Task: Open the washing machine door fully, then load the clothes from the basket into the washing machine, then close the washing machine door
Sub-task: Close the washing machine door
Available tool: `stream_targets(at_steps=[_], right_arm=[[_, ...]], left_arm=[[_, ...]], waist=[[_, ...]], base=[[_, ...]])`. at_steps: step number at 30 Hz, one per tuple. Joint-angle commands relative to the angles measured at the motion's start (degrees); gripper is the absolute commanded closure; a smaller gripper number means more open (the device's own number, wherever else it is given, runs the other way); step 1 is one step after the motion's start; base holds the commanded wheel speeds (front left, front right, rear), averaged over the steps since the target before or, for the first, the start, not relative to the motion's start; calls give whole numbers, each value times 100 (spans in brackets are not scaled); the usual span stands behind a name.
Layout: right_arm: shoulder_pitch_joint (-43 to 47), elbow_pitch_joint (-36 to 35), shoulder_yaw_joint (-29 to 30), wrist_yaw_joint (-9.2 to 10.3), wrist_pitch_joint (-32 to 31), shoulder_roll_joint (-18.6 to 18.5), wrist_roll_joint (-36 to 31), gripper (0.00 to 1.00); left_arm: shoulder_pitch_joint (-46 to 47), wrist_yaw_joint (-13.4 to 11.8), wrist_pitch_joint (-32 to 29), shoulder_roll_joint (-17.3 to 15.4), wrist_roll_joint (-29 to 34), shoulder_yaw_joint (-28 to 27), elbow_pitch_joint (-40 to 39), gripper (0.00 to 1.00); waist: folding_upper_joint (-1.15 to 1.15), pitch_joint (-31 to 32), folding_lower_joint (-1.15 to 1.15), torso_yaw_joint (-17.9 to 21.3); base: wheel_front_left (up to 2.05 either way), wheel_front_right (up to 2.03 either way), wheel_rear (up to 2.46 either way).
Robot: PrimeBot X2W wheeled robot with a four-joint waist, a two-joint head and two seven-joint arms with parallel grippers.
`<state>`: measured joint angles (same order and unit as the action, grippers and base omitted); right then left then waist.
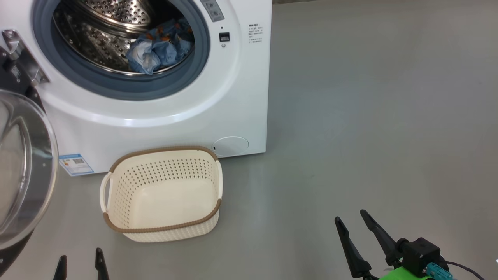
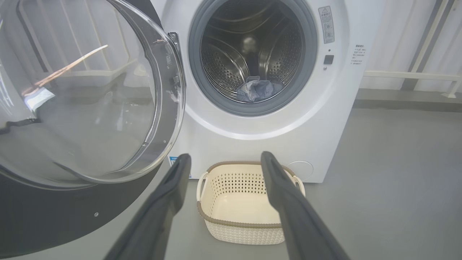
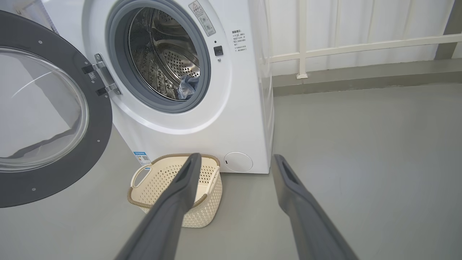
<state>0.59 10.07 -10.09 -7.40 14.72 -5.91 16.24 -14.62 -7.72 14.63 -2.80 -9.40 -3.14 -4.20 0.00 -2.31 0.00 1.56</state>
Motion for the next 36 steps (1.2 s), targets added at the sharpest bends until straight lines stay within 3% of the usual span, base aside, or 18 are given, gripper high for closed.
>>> stream_targets(at_steps=[1,24,36], right_arm=[[-148,-122,-134,-9,28,-38,14,0],[-148,-116,-124,-9,28,-54,16,0],[-120,-114,-116,-9,28,-36,-10,0]], left_arm=[[229,15,37,-8,-22,-197,-137,0],[206,27,37,-8,-50,-155,-238,0],[193,-19,37,-8,-70,-102,-240,0]], waist=[[0,7,0,0],[0,14,0,21],[0,69,0,-150]], base=[[-97,97,0],[-13,13,0],[0,0,0]])
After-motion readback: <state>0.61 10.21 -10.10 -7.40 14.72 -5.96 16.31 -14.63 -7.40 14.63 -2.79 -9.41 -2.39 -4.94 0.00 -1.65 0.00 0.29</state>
